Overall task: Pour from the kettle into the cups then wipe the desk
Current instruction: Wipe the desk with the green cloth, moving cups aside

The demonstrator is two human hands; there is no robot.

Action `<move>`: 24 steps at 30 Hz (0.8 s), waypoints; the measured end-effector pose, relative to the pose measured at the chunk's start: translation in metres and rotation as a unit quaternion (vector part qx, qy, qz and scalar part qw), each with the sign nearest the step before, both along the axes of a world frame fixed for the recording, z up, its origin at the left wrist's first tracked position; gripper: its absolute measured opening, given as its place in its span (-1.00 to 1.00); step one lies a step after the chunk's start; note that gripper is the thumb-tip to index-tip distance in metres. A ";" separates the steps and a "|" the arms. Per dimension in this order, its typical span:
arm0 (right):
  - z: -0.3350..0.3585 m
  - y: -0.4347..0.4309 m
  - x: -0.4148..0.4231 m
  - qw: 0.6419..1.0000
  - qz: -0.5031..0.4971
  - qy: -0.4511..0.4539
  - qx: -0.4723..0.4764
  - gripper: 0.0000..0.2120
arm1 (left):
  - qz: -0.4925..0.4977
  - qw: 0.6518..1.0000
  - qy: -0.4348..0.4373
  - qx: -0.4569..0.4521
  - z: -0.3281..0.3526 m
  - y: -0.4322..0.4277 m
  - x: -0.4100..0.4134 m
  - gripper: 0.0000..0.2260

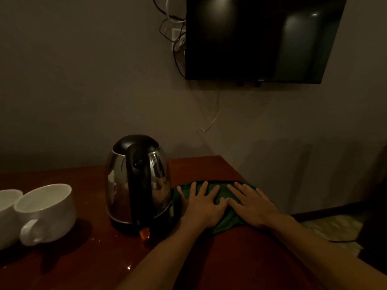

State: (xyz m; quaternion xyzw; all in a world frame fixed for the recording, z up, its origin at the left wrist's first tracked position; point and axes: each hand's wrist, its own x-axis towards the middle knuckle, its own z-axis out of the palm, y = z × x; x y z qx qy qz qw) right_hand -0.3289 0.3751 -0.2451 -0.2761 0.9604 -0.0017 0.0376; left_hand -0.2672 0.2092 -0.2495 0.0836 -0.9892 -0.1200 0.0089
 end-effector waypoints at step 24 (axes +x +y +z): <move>-0.013 -0.121 -0.235 0.992 0.122 0.013 -0.001 -0.41 | 0.168 0.985 -0.014 -0.029 0.006 -0.076 -0.180 -0.45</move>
